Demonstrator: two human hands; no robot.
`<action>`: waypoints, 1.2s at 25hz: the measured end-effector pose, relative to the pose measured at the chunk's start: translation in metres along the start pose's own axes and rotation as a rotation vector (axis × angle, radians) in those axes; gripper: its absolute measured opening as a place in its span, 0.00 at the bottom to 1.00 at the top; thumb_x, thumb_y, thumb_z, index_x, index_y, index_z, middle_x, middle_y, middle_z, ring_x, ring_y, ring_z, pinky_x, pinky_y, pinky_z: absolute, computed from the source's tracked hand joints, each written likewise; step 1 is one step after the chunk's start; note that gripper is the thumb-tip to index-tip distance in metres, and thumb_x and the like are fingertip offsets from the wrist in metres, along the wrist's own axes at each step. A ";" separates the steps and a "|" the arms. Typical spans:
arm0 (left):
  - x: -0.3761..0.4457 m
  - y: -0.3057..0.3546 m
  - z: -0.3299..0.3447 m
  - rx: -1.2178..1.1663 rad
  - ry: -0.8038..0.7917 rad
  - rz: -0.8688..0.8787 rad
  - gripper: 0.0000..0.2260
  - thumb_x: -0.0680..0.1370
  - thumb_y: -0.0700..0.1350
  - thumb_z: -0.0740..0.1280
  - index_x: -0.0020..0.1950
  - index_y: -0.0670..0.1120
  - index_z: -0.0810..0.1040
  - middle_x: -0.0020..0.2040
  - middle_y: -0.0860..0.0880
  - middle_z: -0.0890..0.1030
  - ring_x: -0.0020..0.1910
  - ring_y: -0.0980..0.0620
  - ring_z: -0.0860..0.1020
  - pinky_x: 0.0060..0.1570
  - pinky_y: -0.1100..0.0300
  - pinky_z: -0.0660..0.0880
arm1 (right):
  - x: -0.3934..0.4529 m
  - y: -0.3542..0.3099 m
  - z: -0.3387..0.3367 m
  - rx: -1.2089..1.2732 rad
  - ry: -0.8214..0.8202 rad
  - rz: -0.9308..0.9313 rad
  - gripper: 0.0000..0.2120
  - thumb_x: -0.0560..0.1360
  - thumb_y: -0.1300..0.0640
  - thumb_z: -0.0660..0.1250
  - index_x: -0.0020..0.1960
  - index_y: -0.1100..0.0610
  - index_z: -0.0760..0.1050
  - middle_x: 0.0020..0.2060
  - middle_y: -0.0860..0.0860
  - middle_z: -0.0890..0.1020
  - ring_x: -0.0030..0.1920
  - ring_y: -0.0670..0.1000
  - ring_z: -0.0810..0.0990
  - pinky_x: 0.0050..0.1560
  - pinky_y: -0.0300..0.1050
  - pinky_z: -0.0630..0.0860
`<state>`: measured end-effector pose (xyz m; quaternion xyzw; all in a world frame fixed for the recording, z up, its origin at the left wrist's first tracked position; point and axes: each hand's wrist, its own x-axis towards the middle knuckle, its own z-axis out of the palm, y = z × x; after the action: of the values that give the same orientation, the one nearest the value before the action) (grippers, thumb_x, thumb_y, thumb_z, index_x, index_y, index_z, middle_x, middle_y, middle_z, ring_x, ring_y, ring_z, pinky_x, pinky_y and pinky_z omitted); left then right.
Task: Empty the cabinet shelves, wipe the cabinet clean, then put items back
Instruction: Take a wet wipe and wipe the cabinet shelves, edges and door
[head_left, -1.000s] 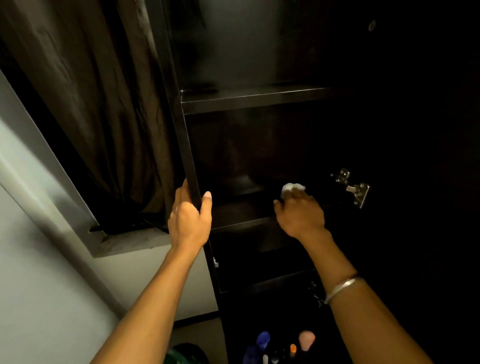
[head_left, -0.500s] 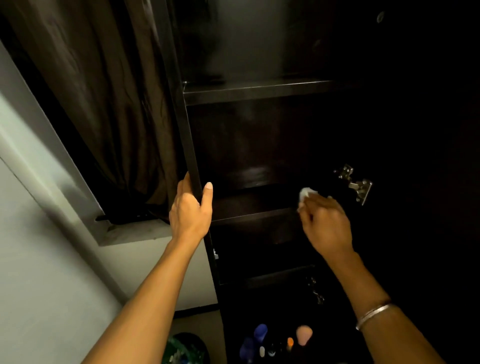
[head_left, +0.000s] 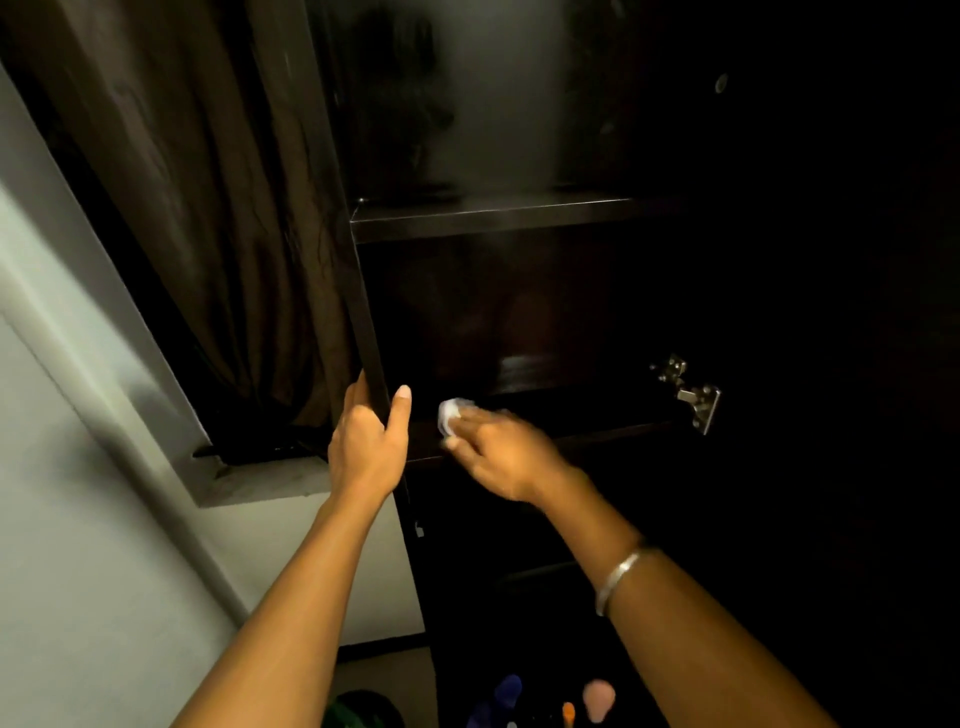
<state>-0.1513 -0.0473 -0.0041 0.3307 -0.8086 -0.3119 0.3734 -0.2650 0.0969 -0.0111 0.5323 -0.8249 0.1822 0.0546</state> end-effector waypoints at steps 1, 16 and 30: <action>-0.001 0.001 0.000 -0.018 -0.011 -0.002 0.26 0.81 0.62 0.59 0.73 0.49 0.68 0.63 0.46 0.78 0.58 0.44 0.79 0.54 0.48 0.78 | -0.012 0.027 -0.006 -0.044 0.089 0.108 0.16 0.81 0.45 0.58 0.63 0.51 0.74 0.64 0.52 0.78 0.61 0.57 0.78 0.59 0.49 0.72; 0.013 -0.010 -0.014 0.063 -0.231 0.060 0.31 0.78 0.65 0.60 0.78 0.55 0.60 0.69 0.48 0.71 0.58 0.44 0.78 0.55 0.45 0.79 | -0.054 -0.082 0.079 0.758 0.533 0.628 0.12 0.76 0.62 0.66 0.57 0.53 0.82 0.47 0.46 0.83 0.49 0.45 0.81 0.54 0.41 0.77; 0.042 -0.046 -0.046 -0.121 -0.832 0.036 0.43 0.71 0.74 0.60 0.80 0.52 0.57 0.72 0.51 0.73 0.65 0.48 0.76 0.63 0.52 0.74 | -0.040 -0.118 0.106 0.615 0.694 0.807 0.03 0.76 0.56 0.72 0.47 0.53 0.84 0.39 0.48 0.83 0.42 0.46 0.83 0.38 0.31 0.73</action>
<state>-0.1211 -0.1183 0.0026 0.1399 -0.8762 -0.4595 0.0392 -0.1309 0.0502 -0.0920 0.0790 -0.8052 0.5807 0.0906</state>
